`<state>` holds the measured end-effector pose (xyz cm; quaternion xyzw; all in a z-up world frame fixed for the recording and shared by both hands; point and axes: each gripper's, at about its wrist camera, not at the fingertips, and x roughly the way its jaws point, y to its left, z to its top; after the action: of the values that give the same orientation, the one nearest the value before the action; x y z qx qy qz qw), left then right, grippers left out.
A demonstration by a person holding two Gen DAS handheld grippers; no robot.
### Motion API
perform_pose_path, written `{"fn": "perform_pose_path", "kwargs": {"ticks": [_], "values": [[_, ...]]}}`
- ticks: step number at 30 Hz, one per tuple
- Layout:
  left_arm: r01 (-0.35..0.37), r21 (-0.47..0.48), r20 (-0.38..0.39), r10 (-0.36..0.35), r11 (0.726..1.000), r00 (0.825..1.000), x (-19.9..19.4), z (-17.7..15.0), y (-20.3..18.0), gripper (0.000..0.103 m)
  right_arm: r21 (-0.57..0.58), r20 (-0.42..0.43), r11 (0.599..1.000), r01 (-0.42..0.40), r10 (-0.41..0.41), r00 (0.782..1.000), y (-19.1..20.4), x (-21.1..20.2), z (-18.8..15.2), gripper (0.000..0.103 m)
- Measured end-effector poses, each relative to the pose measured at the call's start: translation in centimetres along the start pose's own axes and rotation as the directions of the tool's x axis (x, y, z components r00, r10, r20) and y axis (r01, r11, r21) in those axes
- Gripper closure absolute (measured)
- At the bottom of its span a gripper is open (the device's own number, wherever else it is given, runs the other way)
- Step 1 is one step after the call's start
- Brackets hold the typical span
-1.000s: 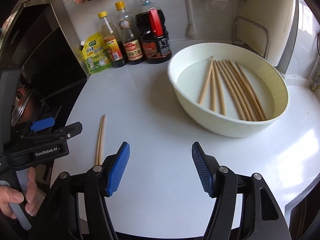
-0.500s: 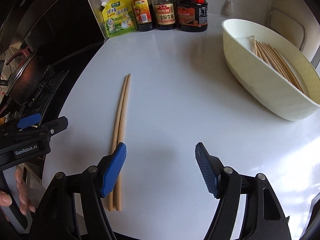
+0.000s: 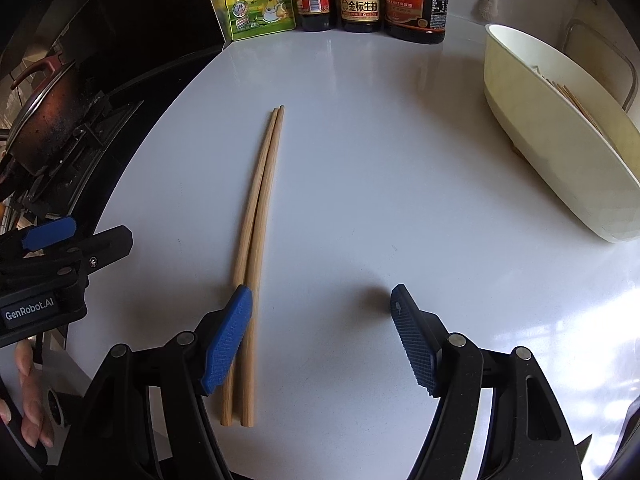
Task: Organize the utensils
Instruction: 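Push the two chopsticks apart with both grippers, then close the left gripper on one chopstick while the right gripper closes on the other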
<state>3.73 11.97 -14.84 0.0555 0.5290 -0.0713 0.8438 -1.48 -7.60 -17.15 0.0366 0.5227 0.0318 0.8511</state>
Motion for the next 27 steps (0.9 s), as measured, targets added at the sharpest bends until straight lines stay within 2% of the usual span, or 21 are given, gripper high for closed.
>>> {"fn": "perform_pose_path", "kwargs": {"ticks": [12, 15, 20, 22, 27], "values": [[0.007, 0.027, -0.004, -0.007, 1.000, 1.000, 0.1, -0.5, -1.5, 0.013, -0.079, 0.030, 0.995, 0.060, -0.058, 0.998, 1.4, 0.7, 0.0, 0.037], [0.009, 0.030, -0.014, -0.009, 0.999, 1.000, 0.4, -0.5, -2.0, 0.013, -0.090, 0.044, 0.994, 0.060, -0.056, 0.997, 1.4, 0.5, 0.0, 0.052], [0.017, 0.034, -0.023, -0.016, 0.999, 1.000, 0.8, -0.5, -2.7, 0.013, -0.124, 0.046, 0.990, 0.062, -0.057, 0.997, 1.2, 0.2, 0.2, 0.089], [0.023, 0.033, -0.022, -0.022, 0.999, 1.000, 0.9, -0.3, -3.0, 0.013, -0.112, 0.045, 0.992, 0.060, -0.055, 0.997, 0.6, 0.2, 0.1, 0.093], [0.043, 0.036, -0.021, -0.042, 0.998, 0.999, 1.4, -0.1, -4.2, 0.013, -0.050, 0.051, 0.996, 0.079, -0.076, 0.996, -1.9, -0.3, -0.4, 0.093]]}}
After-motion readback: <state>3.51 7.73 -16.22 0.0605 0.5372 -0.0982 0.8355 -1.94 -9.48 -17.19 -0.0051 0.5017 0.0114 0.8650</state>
